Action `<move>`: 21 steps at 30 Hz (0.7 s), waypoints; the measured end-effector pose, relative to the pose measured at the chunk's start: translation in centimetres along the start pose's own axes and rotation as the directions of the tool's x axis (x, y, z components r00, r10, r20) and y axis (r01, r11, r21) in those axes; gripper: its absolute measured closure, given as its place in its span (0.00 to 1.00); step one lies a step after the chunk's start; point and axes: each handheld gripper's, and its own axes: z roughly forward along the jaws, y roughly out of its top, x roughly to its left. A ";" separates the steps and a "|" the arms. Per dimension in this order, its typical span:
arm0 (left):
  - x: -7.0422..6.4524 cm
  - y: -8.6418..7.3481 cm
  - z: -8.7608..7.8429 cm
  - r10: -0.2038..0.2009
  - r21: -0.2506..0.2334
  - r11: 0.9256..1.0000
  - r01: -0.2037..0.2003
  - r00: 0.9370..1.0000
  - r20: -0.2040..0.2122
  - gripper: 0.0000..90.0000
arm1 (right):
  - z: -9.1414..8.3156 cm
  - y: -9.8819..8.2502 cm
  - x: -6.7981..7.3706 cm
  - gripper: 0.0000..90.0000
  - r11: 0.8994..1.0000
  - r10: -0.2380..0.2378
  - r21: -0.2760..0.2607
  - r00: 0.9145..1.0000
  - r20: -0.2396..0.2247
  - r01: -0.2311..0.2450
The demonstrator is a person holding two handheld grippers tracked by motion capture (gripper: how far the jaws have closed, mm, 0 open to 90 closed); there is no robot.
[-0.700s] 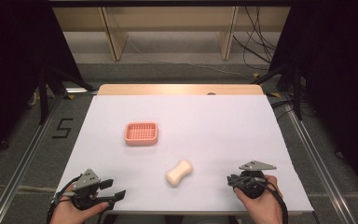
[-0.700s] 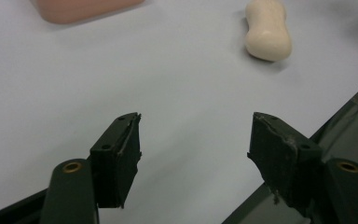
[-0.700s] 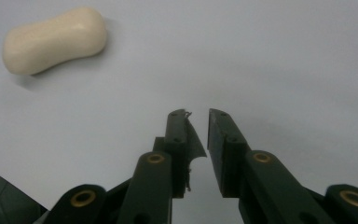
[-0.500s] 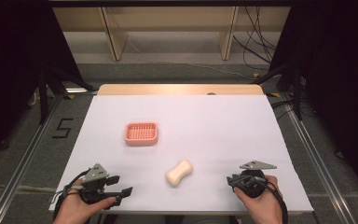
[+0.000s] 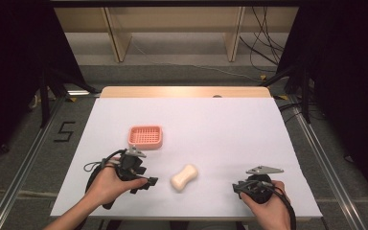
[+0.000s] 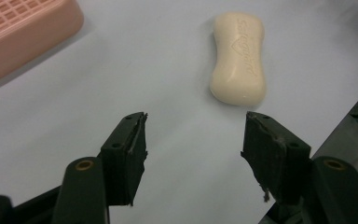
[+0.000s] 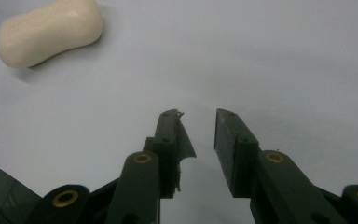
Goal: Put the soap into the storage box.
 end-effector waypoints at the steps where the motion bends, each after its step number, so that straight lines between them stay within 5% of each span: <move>1: -0.2 0.4 0.2 -0.003 0.015 1.000 0.003 1.000 -0.006 0.43 | 0.0 0.0 0.0 0.79 1.000 0.000 0.000 1.000 0.000 0.000; 3: -0.5 1.1 0.6 0.027 0.061 0.998 -0.028 1.000 0.003 0.43 | 0.1 0.0 -0.1 0.78 1.000 -0.007 -0.003 1.000 0.000 0.007; 5: -1.3 2.2 1.3 0.036 0.087 0.995 -0.037 0.999 0.016 0.43 | -0.1 0.0 0.4 0.78 0.999 0.043 0.021 0.999 -0.009 -0.043; 8: -1.8 3.0 1.9 0.042 0.099 0.994 -0.044 0.999 0.019 0.43 | 0.0 0.0 0.4 0.77 0.999 0.031 0.015 0.999 -0.015 -0.031; 9: -2.1 3.4 2.2 0.042 0.106 0.993 -0.044 0.999 0.018 0.43 | 0.1 0.0 0.0 0.77 1.000 -0.012 0.001 1.000 -0.003 0.012; 13: -3.0 4.7 3.5 0.033 0.151 0.988 -0.039 0.999 0.042 0.43 | 0.0 0.0 0.0 0.77 1.000 -0.010 0.000 1.000 -0.005 0.010; 17: -3.1 6.1 4.3 0.075 0.233 0.969 -0.085 0.996 0.049 0.43 | 0.1 0.0 -0.1 0.76 1.000 -0.007 -0.004 1.000 -0.008 0.007; 21: -3.7 7.1 5.5 0.073 0.257 0.963 -0.081 0.997 0.040 0.43 | 0.2 -0.1 -0.3 0.76 1.000 -0.011 -0.010 1.000 -0.017 0.011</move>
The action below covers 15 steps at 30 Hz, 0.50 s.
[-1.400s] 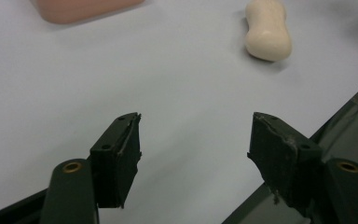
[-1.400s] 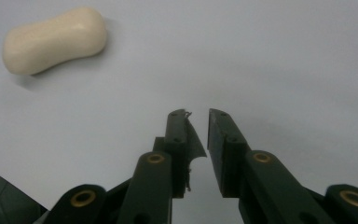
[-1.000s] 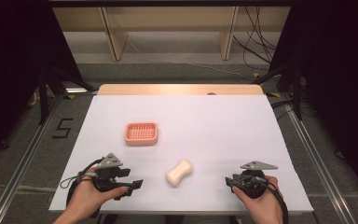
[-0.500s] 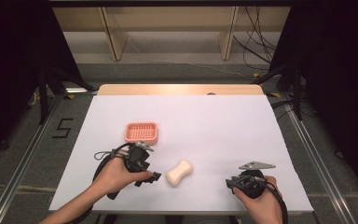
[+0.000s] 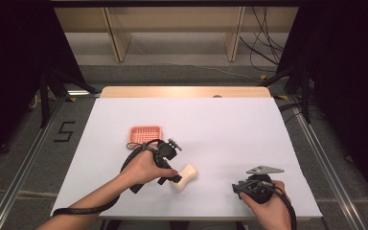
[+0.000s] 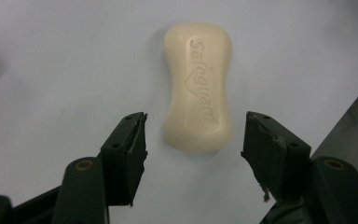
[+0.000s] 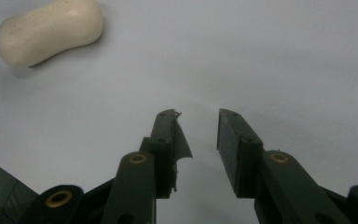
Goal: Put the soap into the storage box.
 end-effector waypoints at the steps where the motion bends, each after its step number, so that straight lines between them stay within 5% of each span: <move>1: -0.1 0.2 0.2 0.005 0.016 1.000 -0.005 1.000 0.000 0.43 | 0.0 0.0 0.0 0.76 1.000 0.003 0.002 1.000 -0.001 -0.003; 7: -0.7 1.3 1.3 0.047 0.071 0.996 -0.046 0.999 -0.016 0.45 | 0.0 0.0 0.0 0.75 1.000 -0.002 -0.002 1.000 -0.001 0.002; 15: -1.1 2.4 2.0 0.049 0.107 0.993 -0.047 0.999 -0.019 0.46 | -0.1 0.0 0.3 0.75 1.000 0.023 -0.001 0.999 -0.025 -0.023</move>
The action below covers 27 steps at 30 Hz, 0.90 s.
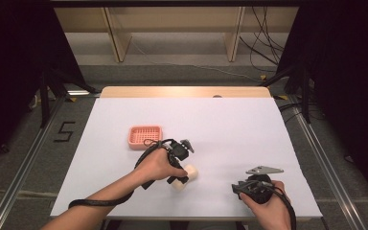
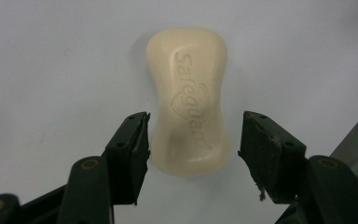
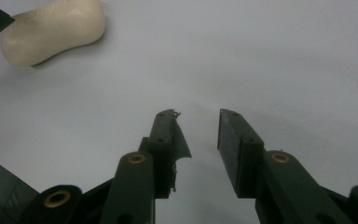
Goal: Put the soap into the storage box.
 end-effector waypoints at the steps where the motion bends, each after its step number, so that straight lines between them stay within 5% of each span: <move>1: 0.0 0.0 0.0 0.000 0.000 1.000 0.000 1.000 0.000 0.46 | 0.0 0.0 0.0 0.75 1.000 0.000 0.000 1.000 0.000 0.000; 11: -0.4 1.1 1.0 0.024 0.050 0.998 -0.024 1.000 -0.013 0.47 | 0.0 0.0 -0.1 0.74 1.000 -0.005 -0.001 1.000 0.006 0.005; 17: -0.5 1.3 1.5 0.017 0.059 0.998 -0.016 1.000 -0.020 0.47 | 0.0 0.0 0.0 0.74 1.000 -0.008 -0.002 1.000 -0.001 0.008; 18: -0.5 1.3 1.8 -0.008 0.076 0.997 0.009 1.000 -0.013 0.48 | 0.0 0.0 0.0 0.74 1.000 -0.006 -0.003 1.000 0.003 0.006; 21: -0.1 1.4 2.2 0.025 0.075 0.997 -0.023 0.999 -0.027 0.48 | 0.0 0.0 0.0 0.74 1.000 -0.007 -0.003 1.000 0.003 0.007; 22: -0.3 1.4 2.3 -0.012 0.083 0.996 0.013 1.000 -0.019 0.48 | 0.1 0.0 0.0 0.74 1.000 -0.018 -0.010 1.000 0.002 0.018; 27: -0.1 1.4 3.0 0.005 0.068 0.998 -0.003 1.000 -0.029 0.48 | 0.0 0.0 0.0 0.74 1.000 -0.006 0.000 1.000 0.000 0.006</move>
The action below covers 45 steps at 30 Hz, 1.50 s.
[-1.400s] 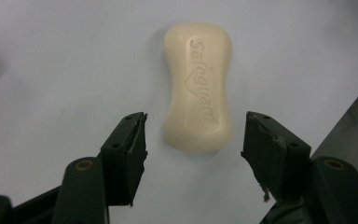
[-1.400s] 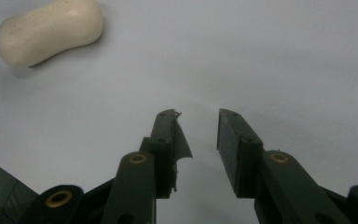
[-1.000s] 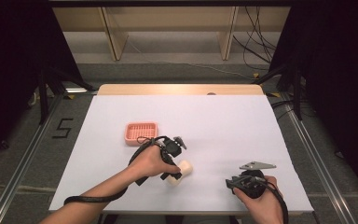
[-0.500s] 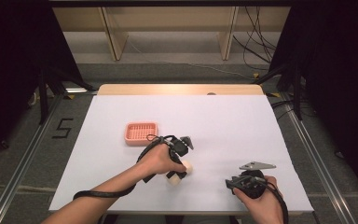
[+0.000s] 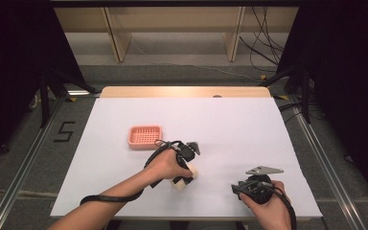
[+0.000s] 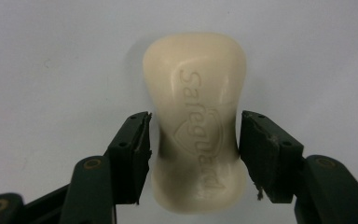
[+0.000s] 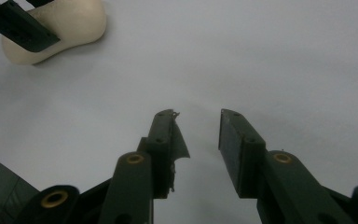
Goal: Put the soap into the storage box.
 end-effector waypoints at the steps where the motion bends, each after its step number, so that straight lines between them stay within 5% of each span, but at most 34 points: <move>1: 0.0 0.0 0.1 0.001 0.000 1.000 -0.001 1.000 -0.001 0.48 | 0.0 0.0 0.0 0.74 1.000 0.000 0.000 1.000 -0.001 0.000; 5: -0.3 -0.1 0.6 -0.037 0.016 0.999 0.037 0.999 0.013 0.48 | 0.0 0.0 0.0 0.74 1.000 0.001 -0.006 1.000 0.004 -0.001; 11: -0.2 0.0 1.0 -0.040 0.018 0.999 0.040 0.999 0.013 0.49 | 0.1 0.0 0.0 0.73 1.000 0.004 -0.003 1.000 -0.001 -0.004; 18: -0.2 -0.2 1.2 -0.036 0.010 0.999 0.036 0.999 0.010 0.52 | 0.1 -0.1 -0.2 0.73 1.000 -0.031 0.005 0.999 0.022 0.030; 19: -0.1 -0.2 1.1 -0.005 0.003 1.000 0.005 1.000 -0.002 0.52 | 0.1 -0.1 -0.2 0.73 0.999 -0.035 0.004 0.999 0.015 0.034; 20: -0.1 -0.2 1.1 -0.005 0.003 1.000 0.005 1.000 -0.002 0.52 | -0.1 -0.1 0.2 0.73 1.000 0.012 0.027 1.000 0.008 -0.013; 21: -0.4 -0.3 1.2 -0.039 -0.011 0.999 0.039 0.999 0.004 0.52 | 0.0 -0.1 0.0 0.73 1.000 -0.005 0.021 1.000 0.013 0.005; 23: -0.2 -0.4 1.1 0.009 0.000 1.000 -0.009 1.000 -0.007 0.53 | 0.0 -0.1 0.1 0.72 1.000 -0.002 0.022 1.000 0.015 0.002; 25: -0.4 -0.5 1.1 -0.028 -0.011 1.000 0.028 1.000 0.004 0.53 | 0.0 -0.1 0.0 0.72 1.000 -0.002 0.022 1.000 0.015 0.001; 27: 0.0 -0.6 1.0 0.010 -0.020 1.000 -0.010 1.000 -0.006 0.53 | 0.0 -0.1 0.0 0.72 1.000 -0.001 0.022 1.000 0.016 0.001; 33: 0.1 -1.0 0.9 0.016 -0.044 0.999 -0.016 1.000 -0.005 0.54 | 0.3 -0.3 0.3 0.72 0.999 0.040 -0.020 0.999 -0.011 -0.040; 35: 0.1 -1.3 0.9 0.014 -0.058 0.998 -0.015 1.000 -0.005 0.54 | 0.0 -0.2 0.2 0.72 1.000 0.010 0.022 1.000 0.001 -0.010; 45: 0.4 -1.7 0.8 0.008 -0.076 0.997 -0.007 1.000 0.008 0.54 | 0.2 -0.2 -0.1 0.72 1.000 -0.021 0.013 1.000 0.016 0.021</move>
